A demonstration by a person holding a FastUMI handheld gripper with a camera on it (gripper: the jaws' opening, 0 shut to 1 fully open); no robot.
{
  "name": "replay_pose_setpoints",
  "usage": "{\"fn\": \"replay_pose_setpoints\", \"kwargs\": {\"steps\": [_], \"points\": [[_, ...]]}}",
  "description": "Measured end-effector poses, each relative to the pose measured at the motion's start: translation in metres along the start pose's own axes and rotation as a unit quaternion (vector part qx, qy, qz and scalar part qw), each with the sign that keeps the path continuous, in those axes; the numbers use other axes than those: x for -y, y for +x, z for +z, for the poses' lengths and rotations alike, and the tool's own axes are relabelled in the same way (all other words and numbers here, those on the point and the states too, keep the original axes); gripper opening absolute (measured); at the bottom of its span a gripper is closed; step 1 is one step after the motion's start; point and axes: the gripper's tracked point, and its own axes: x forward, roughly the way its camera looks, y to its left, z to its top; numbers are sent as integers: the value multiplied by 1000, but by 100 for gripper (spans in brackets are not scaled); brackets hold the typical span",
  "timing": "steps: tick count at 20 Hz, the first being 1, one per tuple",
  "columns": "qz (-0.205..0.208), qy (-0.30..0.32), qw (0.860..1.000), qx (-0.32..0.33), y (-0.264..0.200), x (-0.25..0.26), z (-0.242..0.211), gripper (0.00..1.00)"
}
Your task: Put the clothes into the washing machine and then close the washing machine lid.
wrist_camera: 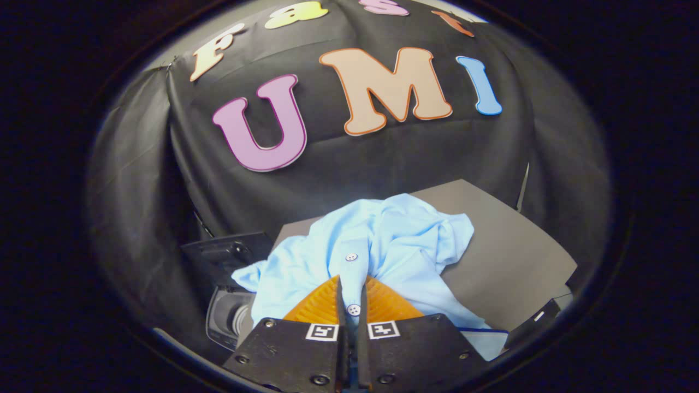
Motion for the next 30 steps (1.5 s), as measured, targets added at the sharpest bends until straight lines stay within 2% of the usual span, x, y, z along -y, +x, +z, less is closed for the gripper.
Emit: {"fn": "replay_pose_setpoints", "kwargs": {"steps": [5, 8, 11, 14, 16, 20, 25, 30], "points": [[64, -11, 998, 0, -6, -74, 9, 6], [87, 0, 996, 10, -9, -121, 22, 6], [111, -33, 993, 19, -8, -169, 24, 5], [149, -28, 988, 40, -10, -216, 23, 6], [168, -17, 983, 77, -13, -246, 23, 5], [178, -48, 977, 108, -18, -288, 14, 5], [194, -56, 970, 134, -24, -324, -14, 5], [192, -98, 968, 131, -1, -346, -59, 5]]}}
